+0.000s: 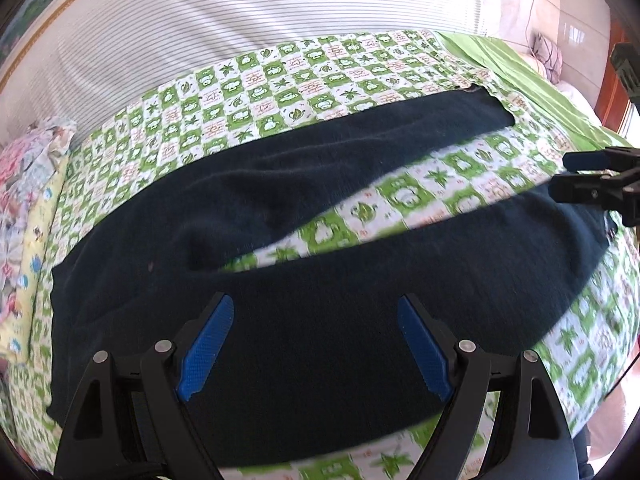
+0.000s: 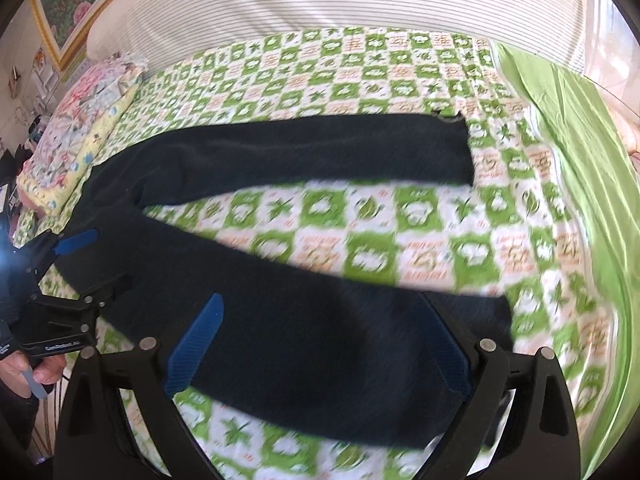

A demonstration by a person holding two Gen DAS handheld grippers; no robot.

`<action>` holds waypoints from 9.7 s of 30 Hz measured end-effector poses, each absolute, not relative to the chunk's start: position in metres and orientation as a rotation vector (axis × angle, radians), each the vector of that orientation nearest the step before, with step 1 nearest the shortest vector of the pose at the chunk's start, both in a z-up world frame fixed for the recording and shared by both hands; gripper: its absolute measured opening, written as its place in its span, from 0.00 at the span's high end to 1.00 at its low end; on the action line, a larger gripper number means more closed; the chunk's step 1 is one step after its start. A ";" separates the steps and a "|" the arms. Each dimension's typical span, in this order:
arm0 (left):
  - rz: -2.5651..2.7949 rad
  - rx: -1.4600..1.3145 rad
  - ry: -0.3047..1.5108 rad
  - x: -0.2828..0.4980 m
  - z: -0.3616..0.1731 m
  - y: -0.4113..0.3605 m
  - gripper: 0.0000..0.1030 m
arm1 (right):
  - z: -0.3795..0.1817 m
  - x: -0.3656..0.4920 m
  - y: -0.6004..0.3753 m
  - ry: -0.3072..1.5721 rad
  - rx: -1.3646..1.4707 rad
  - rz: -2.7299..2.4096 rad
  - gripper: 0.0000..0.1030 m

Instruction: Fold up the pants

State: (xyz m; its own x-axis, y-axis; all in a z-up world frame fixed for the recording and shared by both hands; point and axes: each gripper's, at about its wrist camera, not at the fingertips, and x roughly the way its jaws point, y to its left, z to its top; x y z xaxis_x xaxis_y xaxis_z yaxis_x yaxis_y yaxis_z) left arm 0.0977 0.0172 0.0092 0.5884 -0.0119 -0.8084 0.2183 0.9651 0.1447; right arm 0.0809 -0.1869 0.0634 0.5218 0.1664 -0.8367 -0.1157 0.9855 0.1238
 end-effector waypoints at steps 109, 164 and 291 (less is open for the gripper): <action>-0.577 -0.079 1.100 0.037 -0.007 0.031 0.82 | 0.082 -0.014 -0.275 0.908 0.181 0.255 0.46; 0.280 -0.700 0.956 0.015 -0.032 0.349 0.94 | -0.013 0.054 0.070 1.004 -0.434 0.781 0.64; -0.495 0.095 1.040 0.106 0.040 -0.057 0.43 | 0.057 -0.038 -0.245 0.805 0.429 0.058 0.67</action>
